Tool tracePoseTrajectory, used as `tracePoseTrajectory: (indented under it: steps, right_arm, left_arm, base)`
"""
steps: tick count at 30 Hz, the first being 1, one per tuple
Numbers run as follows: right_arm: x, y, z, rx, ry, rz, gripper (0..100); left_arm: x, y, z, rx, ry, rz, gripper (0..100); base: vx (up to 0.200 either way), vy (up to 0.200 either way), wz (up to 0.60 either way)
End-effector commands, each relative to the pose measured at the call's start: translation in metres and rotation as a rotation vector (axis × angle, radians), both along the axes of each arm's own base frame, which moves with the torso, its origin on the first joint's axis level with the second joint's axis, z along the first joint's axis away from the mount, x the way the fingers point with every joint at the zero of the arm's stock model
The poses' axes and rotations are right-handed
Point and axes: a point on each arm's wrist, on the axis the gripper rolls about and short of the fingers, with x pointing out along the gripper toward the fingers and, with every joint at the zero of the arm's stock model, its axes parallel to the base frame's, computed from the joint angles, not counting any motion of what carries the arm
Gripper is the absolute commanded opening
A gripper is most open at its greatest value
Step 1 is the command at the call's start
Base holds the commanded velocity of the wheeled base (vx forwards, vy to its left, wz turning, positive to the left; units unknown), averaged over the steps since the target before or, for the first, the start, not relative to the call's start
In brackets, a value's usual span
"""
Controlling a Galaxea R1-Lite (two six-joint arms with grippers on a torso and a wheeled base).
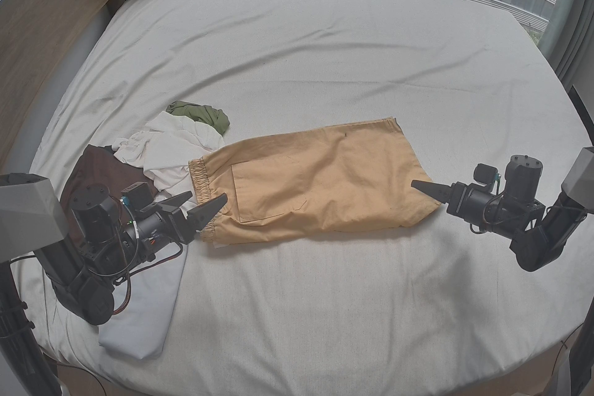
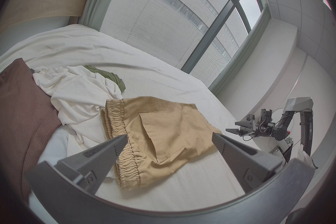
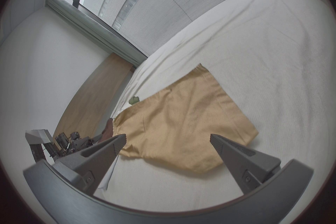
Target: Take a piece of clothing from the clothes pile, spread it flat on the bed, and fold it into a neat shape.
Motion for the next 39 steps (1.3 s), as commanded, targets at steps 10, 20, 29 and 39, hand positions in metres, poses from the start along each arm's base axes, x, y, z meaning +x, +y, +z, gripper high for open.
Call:
tracePoseTrajectory:
  steps: [10, 20, 29, 39]
  right_arm:
    - [0.013, 0.002, -0.047, -0.025, 0.118, 0.000, 100]
    - [0.014, 0.003, -0.053, -0.028, 0.140, 0.003, 100]
    - [0.029, 0.012, -0.071, -0.039, 0.139, -0.026, 100]
    - [0.036, 0.028, -0.068, -0.033, 0.096, -0.004, 100]
  left_arm:
    - [0.002, 0.000, -0.004, 0.003, 0.011, 0.001, 100]
    - [0.003, -0.001, -0.009, 0.004, 0.027, -0.001, 100]
    - [0.003, -0.001, -0.009, 0.004, 0.027, -0.002, 100]
    - [0.004, -0.001, -0.011, 0.005, 0.030, -0.001, 100]
  base:
    - [0.000, 0.000, 0.00]
    - [0.000, 0.000, 0.00]
    - [0.000, 0.000, 0.00]
    - [0.000, 0.000, 0.00]
